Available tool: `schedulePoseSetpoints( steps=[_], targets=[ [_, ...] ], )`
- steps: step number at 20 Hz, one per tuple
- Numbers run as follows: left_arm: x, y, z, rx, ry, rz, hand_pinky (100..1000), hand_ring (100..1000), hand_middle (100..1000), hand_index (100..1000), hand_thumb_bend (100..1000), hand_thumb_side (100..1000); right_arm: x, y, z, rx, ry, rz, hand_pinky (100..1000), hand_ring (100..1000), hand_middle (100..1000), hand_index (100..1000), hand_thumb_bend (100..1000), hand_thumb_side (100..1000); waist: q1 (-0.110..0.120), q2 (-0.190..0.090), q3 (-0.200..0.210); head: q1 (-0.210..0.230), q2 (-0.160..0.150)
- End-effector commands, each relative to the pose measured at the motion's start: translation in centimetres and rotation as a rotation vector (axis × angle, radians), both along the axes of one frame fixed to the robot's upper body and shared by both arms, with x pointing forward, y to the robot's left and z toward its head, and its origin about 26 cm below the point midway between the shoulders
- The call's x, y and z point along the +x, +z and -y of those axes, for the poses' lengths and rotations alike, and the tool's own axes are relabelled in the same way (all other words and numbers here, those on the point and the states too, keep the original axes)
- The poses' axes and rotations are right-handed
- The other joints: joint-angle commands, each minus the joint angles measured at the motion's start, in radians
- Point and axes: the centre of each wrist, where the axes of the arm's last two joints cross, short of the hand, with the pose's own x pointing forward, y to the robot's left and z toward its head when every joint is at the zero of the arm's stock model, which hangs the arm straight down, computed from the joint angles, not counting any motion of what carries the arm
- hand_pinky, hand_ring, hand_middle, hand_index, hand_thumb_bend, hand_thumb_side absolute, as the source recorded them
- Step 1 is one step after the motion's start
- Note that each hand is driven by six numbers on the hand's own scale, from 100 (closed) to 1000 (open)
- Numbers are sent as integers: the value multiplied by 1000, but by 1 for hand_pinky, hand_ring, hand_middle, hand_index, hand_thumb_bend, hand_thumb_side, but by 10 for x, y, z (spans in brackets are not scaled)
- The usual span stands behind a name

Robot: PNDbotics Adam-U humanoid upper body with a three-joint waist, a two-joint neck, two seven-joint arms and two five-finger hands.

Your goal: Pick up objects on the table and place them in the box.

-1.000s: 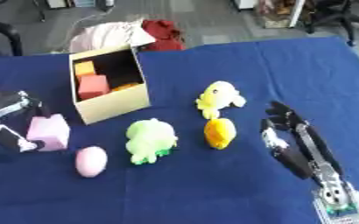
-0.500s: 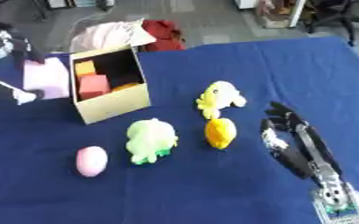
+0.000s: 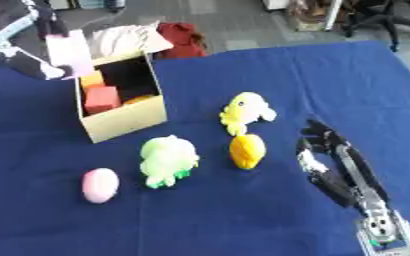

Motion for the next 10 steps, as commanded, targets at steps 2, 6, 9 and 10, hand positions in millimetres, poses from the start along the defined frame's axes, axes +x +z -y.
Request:
schedulePoseSetpoints(
  steps=[2,6,9,10],
  targets=[
    [9,-1,4,1,-14,32,803,736,760,866,778,397,2,7,0,-6,12,21,840,834,823,958,100,750,-5,-24,-5,1,-2],
    [3,6,8,-22,-69,95,846,797,835,911,853,498,2,7,0,-7,9,20,840,834,823,959,100,750,-4,-24,-2,-1,-2],
    [-9,17,10,-41,-127,136,823,754,783,865,827,485,2,7,0,-7,10,22,840,834,823,959,100,750,-3,-24,2,-5,-3],
    [-15,22,11,-40,-155,145,817,741,768,857,814,471,2,7,0,-8,10,23,840,834,823,959,100,750,-2,-24,3,-6,-5]
  ],
)
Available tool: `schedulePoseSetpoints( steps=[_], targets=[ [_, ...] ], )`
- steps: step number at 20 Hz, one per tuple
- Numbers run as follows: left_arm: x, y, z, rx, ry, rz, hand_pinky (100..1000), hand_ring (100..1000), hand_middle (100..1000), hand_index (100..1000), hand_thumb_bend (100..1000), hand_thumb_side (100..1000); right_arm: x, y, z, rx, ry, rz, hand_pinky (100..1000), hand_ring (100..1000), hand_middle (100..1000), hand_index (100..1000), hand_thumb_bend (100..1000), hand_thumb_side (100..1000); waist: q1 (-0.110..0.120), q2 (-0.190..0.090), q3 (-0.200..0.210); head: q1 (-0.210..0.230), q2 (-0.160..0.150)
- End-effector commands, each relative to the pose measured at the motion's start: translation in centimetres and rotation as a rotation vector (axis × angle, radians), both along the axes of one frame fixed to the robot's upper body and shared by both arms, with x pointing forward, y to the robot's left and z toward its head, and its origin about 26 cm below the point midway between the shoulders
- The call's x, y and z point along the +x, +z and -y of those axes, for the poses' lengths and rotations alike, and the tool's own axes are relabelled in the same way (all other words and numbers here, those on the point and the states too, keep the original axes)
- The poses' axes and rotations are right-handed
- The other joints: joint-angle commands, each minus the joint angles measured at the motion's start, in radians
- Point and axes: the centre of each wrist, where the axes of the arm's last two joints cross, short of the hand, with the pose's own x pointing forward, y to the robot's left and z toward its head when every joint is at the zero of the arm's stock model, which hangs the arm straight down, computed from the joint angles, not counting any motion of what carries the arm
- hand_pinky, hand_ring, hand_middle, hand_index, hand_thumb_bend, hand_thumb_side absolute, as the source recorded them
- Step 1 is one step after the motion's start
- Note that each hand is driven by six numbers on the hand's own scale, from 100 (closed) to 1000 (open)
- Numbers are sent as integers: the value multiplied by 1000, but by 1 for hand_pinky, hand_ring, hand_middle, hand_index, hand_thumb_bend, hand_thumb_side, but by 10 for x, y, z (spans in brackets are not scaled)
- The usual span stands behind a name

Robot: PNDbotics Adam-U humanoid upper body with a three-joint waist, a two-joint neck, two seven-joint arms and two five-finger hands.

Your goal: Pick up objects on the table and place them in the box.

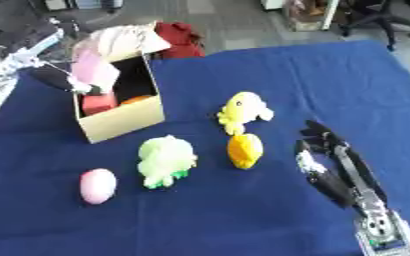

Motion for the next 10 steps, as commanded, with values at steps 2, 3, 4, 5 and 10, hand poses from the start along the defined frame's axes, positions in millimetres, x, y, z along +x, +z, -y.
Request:
schedulePoseSetpoints(
  steps=[2,3,4,5,10],
  targets=[
    [-27,33,-2,26,-100,72,808,714,738,833,788,440,2,7,2,-8,1,25,840,834,823,959,100,750,-2,-24,6,-5,-6],
    [-35,35,-1,38,-131,60,808,712,736,832,783,434,2,7,2,-9,-1,26,840,834,823,959,100,750,-1,-24,8,-6,-7],
    [-44,33,0,56,-163,33,807,711,732,831,767,417,2,8,3,-10,-3,26,840,834,823,959,100,749,0,-24,10,-8,-8],
    [-52,30,0,74,-191,-2,806,711,729,829,756,399,2,8,3,-11,-6,27,840,834,823,959,100,748,0,-25,11,-9,-8],
    [-79,5,-2,146,-259,-229,799,702,711,813,709,326,2,8,4,-14,-10,30,840,834,823,959,100,748,4,-27,20,-18,-10]
  ],
)
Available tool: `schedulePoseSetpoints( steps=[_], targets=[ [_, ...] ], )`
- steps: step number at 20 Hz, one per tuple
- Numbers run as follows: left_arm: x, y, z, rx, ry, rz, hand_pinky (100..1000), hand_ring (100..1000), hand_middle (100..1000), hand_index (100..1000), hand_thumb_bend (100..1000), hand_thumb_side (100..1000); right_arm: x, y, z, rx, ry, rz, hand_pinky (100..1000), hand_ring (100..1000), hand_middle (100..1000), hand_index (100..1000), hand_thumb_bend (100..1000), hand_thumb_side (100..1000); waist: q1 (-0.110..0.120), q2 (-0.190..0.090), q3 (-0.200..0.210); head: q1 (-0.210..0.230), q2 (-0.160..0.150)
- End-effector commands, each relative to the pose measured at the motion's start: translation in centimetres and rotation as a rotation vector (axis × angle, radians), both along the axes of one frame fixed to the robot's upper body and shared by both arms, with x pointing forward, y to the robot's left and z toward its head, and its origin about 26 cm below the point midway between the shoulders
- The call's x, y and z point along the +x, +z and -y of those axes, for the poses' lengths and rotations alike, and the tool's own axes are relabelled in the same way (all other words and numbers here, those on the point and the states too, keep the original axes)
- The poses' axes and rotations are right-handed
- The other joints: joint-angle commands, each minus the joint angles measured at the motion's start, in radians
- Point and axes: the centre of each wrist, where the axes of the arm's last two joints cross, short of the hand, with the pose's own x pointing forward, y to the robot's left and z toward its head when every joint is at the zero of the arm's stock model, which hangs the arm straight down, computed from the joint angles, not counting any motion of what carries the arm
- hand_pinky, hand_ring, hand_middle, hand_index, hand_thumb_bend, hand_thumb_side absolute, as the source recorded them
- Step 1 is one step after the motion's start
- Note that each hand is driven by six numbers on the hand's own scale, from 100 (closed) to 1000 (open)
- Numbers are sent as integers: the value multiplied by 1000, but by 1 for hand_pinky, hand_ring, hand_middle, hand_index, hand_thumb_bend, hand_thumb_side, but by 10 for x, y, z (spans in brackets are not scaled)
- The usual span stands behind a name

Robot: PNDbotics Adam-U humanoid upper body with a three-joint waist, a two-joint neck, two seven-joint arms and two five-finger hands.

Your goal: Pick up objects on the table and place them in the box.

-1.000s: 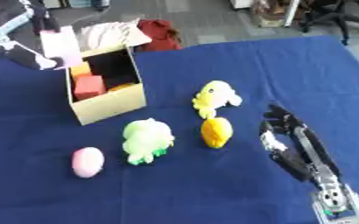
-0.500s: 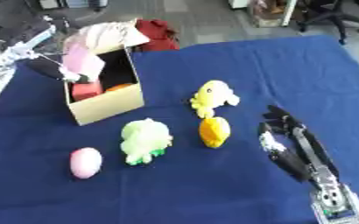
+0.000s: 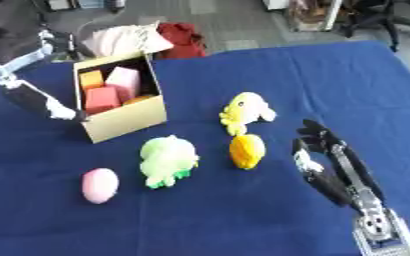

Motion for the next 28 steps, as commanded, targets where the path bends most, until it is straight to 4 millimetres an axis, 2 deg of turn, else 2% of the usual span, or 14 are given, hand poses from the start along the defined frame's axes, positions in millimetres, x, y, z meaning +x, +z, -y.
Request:
schedulePoseSetpoints(
  steps=[1,7,17,20,23,26,28],
  targets=[
    [-14,6,-1,75,-42,-78,799,702,711,812,707,321,2,8,4,-15,-8,27,840,834,823,959,100,748,4,-27,3,-4,-8],
    [-15,-26,11,153,-91,-266,799,710,717,815,650,248,3,8,2,-15,-1,28,840,834,823,959,100,748,0,-28,4,-1,-9],
    [-1,-62,20,233,-107,-402,805,726,732,825,603,190,3,9,2,-13,-1,28,840,834,823,959,100,750,-2,-23,-7,-1,-8],
    [1,-69,22,253,-118,-428,768,647,645,757,541,115,3,9,3,-13,-3,28,840,834,823,959,100,750,-3,-22,-9,-2,-8],
    [1,-69,22,232,-125,-409,704,514,505,617,417,100,3,9,2,-13,-2,28,840,835,823,959,100,752,-3,-22,-8,-3,-8],
    [0,-55,18,186,-118,-350,675,464,453,555,391,100,3,8,3,-13,-5,27,840,835,823,959,100,753,-3,-23,-6,-6,-8],
    [-2,-35,16,144,-113,-283,676,462,452,555,398,100,2,8,3,-13,-7,25,840,835,823,959,100,754,-3,-24,-4,-7,-7]
  ],
)
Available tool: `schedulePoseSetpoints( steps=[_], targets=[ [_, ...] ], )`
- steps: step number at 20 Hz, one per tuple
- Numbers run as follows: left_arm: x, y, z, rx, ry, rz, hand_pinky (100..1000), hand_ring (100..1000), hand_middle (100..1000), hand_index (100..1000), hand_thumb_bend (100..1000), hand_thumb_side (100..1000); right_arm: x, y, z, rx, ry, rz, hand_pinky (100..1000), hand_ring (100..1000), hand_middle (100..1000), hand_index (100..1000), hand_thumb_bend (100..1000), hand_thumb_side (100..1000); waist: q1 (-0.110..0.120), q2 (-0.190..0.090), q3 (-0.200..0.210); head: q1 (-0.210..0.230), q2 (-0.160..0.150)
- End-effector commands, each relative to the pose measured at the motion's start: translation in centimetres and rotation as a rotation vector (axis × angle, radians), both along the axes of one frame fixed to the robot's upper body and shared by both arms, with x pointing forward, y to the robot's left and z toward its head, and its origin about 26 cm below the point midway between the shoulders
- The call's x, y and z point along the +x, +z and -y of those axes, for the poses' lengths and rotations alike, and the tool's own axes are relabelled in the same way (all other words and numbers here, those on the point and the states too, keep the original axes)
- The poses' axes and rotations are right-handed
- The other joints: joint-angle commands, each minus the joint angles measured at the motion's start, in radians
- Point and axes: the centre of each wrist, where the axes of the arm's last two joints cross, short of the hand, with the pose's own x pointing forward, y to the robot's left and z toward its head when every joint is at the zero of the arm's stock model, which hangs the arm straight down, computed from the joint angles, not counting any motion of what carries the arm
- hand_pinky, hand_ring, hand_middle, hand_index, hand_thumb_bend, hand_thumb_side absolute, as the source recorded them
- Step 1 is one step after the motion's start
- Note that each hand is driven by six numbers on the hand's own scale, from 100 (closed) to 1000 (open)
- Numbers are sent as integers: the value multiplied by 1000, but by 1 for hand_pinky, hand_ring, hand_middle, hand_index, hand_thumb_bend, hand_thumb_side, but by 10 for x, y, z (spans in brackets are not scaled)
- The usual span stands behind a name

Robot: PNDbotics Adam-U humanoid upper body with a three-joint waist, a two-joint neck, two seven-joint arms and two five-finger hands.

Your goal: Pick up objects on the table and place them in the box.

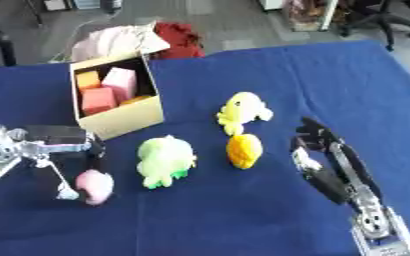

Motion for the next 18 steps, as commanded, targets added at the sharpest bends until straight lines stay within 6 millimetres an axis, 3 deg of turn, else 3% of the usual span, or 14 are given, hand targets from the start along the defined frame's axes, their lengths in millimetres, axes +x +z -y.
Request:
schedulePoseSetpoints(
  steps=[1,5,8,14,18],
  targets=[
    [-3,47,-8,-52,13,147,681,468,458,562,403,100,1,6,3,-13,-6,20,840,835,823,959,100,755,-3,-25,3,-3,-7],
    [-3,97,-14,-90,73,324,696,495,483,593,426,100,1,5,3,-13,-7,17,841,835,823,959,100,758,-3,-29,5,-3,-6],
    [15,113,-24,-106,185,417,700,506,493,605,438,100,1,4,3,-14,-5,13,841,835,823,959,100,759,-3,-33,4,-3,-4],
    [66,93,-37,-66,376,451,715,560,547,664,458,100,0,3,3,-13,-1,9,841,835,823,960,100,760,-3,-33,-6,-1,-3],
    [84,74,-34,-34,406,474,762,692,705,795,545,216,0,3,2,-10,4,8,840,834,822,960,100,761,-3,-31,-12,4,-1]
  ],
)
